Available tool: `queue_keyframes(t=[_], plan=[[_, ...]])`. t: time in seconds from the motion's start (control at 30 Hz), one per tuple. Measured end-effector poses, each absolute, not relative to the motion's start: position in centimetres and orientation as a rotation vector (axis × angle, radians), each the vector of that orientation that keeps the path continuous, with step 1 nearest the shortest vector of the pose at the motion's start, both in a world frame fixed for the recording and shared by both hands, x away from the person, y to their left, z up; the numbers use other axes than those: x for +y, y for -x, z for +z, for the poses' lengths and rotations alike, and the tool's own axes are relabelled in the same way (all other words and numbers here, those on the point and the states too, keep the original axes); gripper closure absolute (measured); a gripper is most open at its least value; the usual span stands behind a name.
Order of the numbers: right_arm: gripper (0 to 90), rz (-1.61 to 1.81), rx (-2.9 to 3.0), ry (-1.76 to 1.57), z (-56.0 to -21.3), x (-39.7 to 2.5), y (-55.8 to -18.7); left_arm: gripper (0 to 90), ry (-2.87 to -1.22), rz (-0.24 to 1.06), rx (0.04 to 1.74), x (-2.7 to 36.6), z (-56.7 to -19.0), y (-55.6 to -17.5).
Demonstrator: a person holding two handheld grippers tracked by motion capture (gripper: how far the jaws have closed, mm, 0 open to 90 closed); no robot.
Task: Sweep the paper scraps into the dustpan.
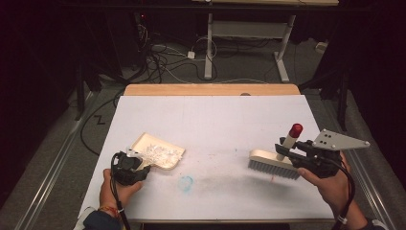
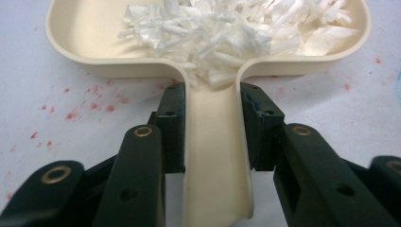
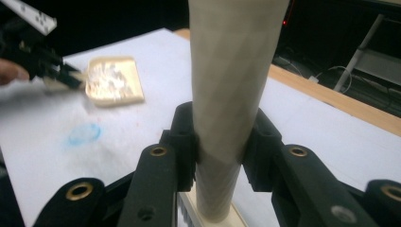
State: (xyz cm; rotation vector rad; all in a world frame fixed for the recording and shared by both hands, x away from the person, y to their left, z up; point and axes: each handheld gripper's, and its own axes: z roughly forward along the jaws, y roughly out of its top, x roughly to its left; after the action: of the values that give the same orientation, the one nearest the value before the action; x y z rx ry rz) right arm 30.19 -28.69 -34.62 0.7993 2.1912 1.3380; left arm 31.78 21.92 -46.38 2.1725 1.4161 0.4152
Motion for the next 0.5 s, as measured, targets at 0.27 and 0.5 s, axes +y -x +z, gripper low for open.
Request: queue_keyframes(t=[0.27,0.5], plan=[[70.1,1.308,2.274,-0.782,-34.4,-30.4,-29.2,63.1,-2.160,0.419,1.440,22.5,-46.8,-31.2],[70.1,1.296,2.401,-0.778,-35.4,-30.4,-29.3,63.1,-2.175,0.446,1.440,21.7,-47.1,-31.4]])
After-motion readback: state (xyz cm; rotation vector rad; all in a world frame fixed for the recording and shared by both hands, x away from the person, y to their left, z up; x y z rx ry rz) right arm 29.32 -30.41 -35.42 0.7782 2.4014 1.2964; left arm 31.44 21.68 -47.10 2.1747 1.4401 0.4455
